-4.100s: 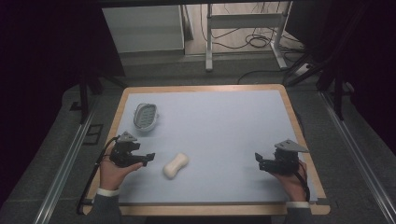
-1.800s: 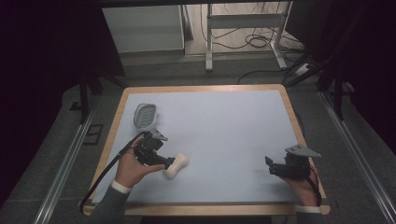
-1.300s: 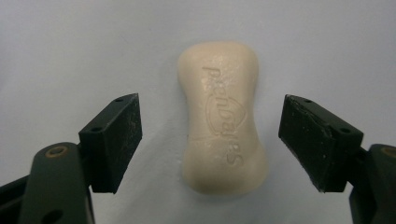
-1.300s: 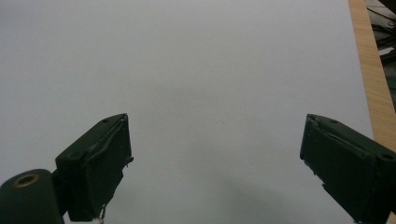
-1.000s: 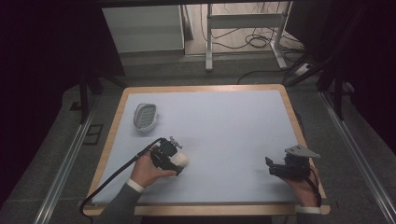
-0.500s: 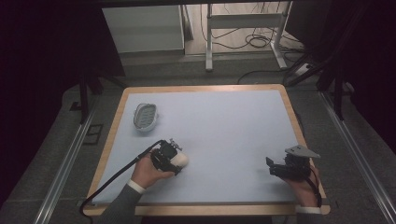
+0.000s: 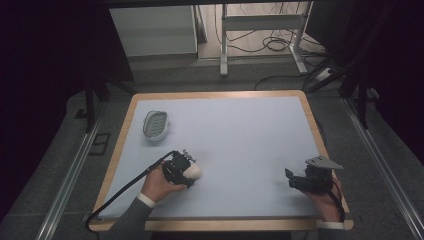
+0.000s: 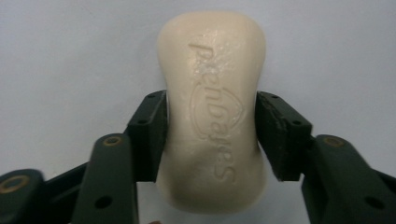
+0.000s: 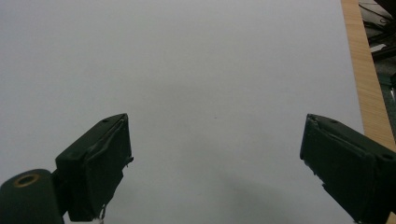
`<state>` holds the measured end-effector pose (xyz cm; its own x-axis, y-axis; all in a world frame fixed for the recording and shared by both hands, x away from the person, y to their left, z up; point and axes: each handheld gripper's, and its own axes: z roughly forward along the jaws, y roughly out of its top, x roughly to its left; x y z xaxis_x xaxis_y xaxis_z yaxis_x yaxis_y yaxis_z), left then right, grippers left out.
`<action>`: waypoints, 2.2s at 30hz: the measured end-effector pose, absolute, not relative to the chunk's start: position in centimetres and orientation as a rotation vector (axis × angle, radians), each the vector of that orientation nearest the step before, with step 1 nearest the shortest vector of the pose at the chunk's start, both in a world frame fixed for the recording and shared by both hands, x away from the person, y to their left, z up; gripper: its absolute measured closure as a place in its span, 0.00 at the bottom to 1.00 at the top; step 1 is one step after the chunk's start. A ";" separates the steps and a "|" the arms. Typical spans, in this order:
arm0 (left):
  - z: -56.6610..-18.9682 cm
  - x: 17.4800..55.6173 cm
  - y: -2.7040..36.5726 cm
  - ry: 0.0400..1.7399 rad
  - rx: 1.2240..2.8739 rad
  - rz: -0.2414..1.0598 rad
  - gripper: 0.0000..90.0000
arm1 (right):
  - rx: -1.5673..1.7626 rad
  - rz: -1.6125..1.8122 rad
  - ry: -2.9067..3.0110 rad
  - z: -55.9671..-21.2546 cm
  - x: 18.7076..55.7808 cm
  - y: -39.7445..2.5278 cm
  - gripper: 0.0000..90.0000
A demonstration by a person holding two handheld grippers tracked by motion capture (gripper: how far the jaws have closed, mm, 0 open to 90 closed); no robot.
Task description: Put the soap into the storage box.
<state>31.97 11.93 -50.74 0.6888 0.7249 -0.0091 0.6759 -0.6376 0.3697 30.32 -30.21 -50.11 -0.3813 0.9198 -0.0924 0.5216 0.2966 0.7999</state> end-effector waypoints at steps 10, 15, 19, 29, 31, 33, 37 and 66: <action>-50.4 31.9 12.2 1.078 2.549 0.203 0.55 | 1.292 0.931 2.009 -50.2 30.3 -30.4 0.10; -49.6 32.1 12.8 1.077 2.512 0.187 0.55 | 1.292 0.932 2.005 -50.1 30.3 -30.6 0.10; -49.2 32.3 13.2 1.080 2.503 0.196 0.55 | 1.293 0.933 2.004 -50.1 30.3 -30.6 0.10; -47.4 33.0 13.6 1.059 2.478 0.217 0.55 | 1.295 0.937 1.998 -50.0 30.3 -30.7 0.10; -47.1 33.2 13.7 1.060 2.476 0.223 0.55 | 1.296 0.935 1.997 -50.1 30.3 -30.7 0.10; -46.7 33.4 13.8 1.063 2.459 0.224 0.55 | 1.297 0.934 1.998 -50.1 30.3 -30.7 0.10; -46.5 33.8 14.1 1.064 2.451 0.217 0.55 | 1.300 0.933 1.996 -50.1 30.3 -30.8 0.10; -45.5 36.4 15.7 1.142 2.411 0.224 0.55 | 1.317 0.939 1.983 -50.0 30.2 -31.0 0.10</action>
<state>36.41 15.67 -45.48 0.6421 0.7651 -0.0484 0.6902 -0.5495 0.4709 30.22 -31.02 -49.98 -0.3491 0.9337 -0.0794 0.5301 0.2667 0.8049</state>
